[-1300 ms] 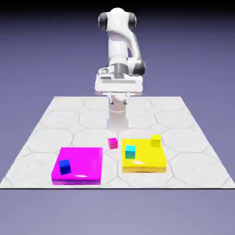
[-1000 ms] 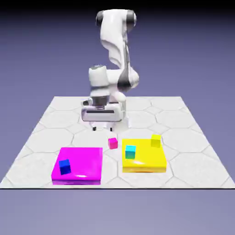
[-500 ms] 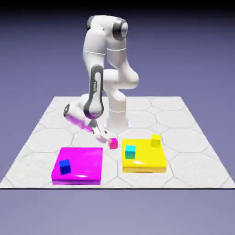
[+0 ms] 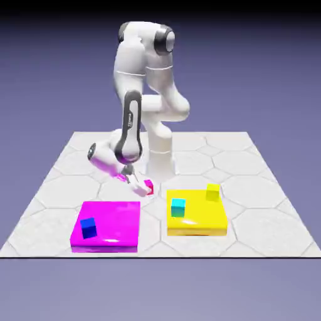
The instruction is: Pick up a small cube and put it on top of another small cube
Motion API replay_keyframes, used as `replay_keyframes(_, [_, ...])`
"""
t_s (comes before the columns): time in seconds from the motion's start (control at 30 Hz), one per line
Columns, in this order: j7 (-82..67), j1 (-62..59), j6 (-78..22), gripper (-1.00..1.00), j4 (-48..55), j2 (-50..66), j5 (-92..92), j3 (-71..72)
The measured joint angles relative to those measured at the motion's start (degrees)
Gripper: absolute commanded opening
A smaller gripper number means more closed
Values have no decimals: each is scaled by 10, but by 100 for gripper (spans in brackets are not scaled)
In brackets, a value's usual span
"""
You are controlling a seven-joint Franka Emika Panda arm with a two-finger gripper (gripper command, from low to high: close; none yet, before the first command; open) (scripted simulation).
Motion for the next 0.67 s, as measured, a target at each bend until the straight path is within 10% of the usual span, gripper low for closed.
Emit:
replay_keyframes(0.37, [269,174,14,-100,-11,-179,193,157])
replay_keyframes(0.57, [182,219,85,-100,1,-76,317,195])
replay_keyframes(0.6, [179,220,87,100,2,-72,321,196])
replay_keyframes(0.67, [180,219,87,100,2,-72,320,196])
